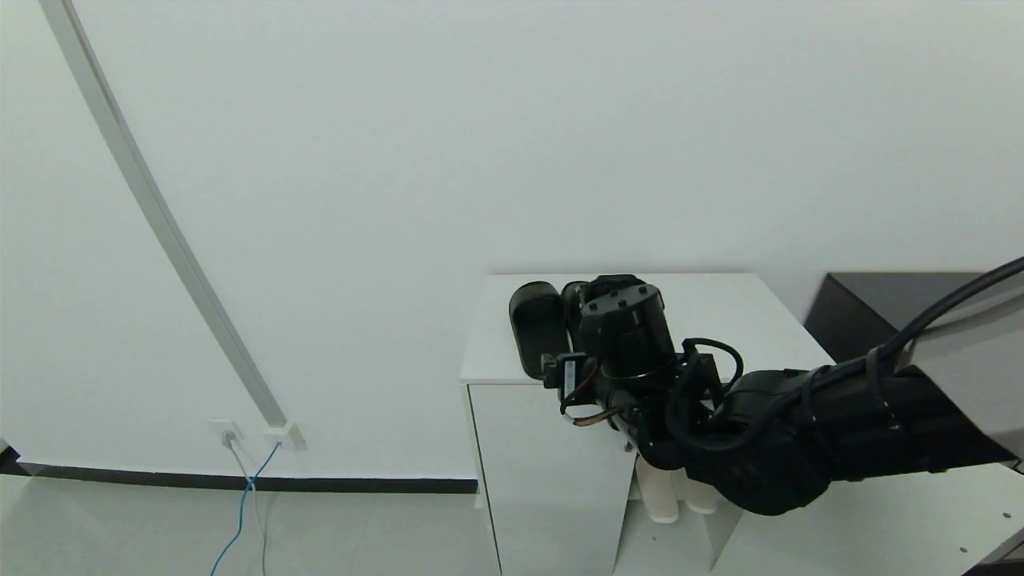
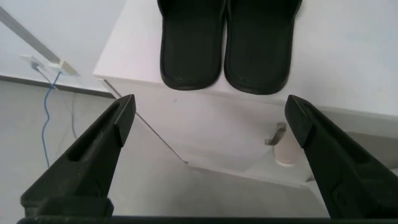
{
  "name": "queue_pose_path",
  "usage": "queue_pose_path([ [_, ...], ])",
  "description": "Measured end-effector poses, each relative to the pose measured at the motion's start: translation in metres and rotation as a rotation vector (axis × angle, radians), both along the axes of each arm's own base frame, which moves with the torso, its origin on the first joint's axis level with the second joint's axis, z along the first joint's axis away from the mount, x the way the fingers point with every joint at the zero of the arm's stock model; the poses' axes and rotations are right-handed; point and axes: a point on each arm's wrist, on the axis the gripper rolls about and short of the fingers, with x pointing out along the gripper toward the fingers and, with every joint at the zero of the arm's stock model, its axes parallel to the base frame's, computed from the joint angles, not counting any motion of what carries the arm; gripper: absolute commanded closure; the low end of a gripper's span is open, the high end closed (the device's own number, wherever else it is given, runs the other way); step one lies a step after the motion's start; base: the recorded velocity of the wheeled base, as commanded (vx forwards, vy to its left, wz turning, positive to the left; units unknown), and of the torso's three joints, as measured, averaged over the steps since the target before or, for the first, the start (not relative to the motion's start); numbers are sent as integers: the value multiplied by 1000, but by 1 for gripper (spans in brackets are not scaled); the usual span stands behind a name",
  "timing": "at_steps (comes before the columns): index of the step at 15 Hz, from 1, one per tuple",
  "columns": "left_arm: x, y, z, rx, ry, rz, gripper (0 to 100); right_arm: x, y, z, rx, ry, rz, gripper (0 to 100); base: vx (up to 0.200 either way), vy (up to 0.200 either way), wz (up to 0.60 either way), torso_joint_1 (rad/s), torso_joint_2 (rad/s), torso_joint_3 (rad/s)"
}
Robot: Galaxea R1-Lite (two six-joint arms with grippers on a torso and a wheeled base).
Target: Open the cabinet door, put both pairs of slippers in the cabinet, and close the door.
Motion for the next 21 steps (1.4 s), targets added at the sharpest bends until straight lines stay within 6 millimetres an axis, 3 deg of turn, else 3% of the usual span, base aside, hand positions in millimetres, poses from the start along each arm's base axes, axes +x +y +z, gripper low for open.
queue_pose_path([
  [3, 0, 0, 0, -3, 1, 0, 100, 3, 1, -11, -21, 11, -17, 0, 200, 0, 0, 10, 2, 4],
  [11, 0, 0, 0, -4, 0, 1, 100, 19, 14, -40, -49, 21, -23, 0, 0, 0, 0, 0, 0, 0],
  [21, 0, 0, 0, -4, 1, 1, 100, 92, 37, -68, -68, -97, -81, 0, 0, 0, 0, 0, 0, 0],
])
